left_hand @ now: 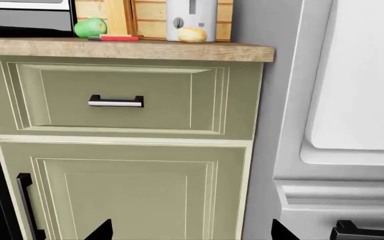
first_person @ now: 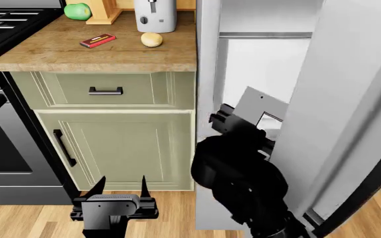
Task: Open the fridge door
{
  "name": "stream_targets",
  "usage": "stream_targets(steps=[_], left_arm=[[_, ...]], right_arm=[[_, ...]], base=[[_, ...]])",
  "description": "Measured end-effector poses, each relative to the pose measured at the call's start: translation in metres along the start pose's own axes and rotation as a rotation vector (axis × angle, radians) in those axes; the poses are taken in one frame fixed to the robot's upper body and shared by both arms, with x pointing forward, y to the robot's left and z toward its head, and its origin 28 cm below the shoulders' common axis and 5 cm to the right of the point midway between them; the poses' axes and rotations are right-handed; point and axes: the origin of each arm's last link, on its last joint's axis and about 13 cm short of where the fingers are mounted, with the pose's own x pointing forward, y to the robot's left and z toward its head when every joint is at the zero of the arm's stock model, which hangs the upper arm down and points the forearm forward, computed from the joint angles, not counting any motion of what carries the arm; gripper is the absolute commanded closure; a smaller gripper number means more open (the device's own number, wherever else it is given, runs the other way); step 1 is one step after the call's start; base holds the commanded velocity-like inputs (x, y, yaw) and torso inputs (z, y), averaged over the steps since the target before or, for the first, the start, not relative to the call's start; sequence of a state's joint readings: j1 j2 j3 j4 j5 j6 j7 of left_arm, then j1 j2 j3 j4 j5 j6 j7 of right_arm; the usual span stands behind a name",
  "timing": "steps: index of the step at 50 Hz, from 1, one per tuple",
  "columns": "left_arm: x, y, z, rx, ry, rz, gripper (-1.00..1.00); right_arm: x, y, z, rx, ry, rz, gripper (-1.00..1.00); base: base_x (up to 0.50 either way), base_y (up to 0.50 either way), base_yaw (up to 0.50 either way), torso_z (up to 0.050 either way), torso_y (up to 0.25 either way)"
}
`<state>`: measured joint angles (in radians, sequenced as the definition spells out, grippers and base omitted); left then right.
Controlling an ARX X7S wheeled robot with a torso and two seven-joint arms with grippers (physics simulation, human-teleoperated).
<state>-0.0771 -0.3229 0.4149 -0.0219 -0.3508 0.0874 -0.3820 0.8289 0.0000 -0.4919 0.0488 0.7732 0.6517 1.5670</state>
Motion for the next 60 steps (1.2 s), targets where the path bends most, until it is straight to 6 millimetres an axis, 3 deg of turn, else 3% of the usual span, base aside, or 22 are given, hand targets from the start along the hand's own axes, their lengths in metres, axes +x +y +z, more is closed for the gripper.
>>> stream_targets(steps=[23, 60], left_arm=[[0.000, 0.000, -0.001, 0.003, 0.003, 0.000, -1.00], [0.000, -0.001, -0.001, 0.005, 0.006, 0.000, -1.00]], right_arm=[[0.029, -0.034, -0.021, 0.053, 0.057, -0.218, -1.00], [0.058, -0.072, -0.022, 0.138, 0.085, -0.407, -1.00]], base=[[0.00, 0.00, 0.00, 0.000, 0.000], [0.00, 0.00, 0.00, 0.000, 0.000]])
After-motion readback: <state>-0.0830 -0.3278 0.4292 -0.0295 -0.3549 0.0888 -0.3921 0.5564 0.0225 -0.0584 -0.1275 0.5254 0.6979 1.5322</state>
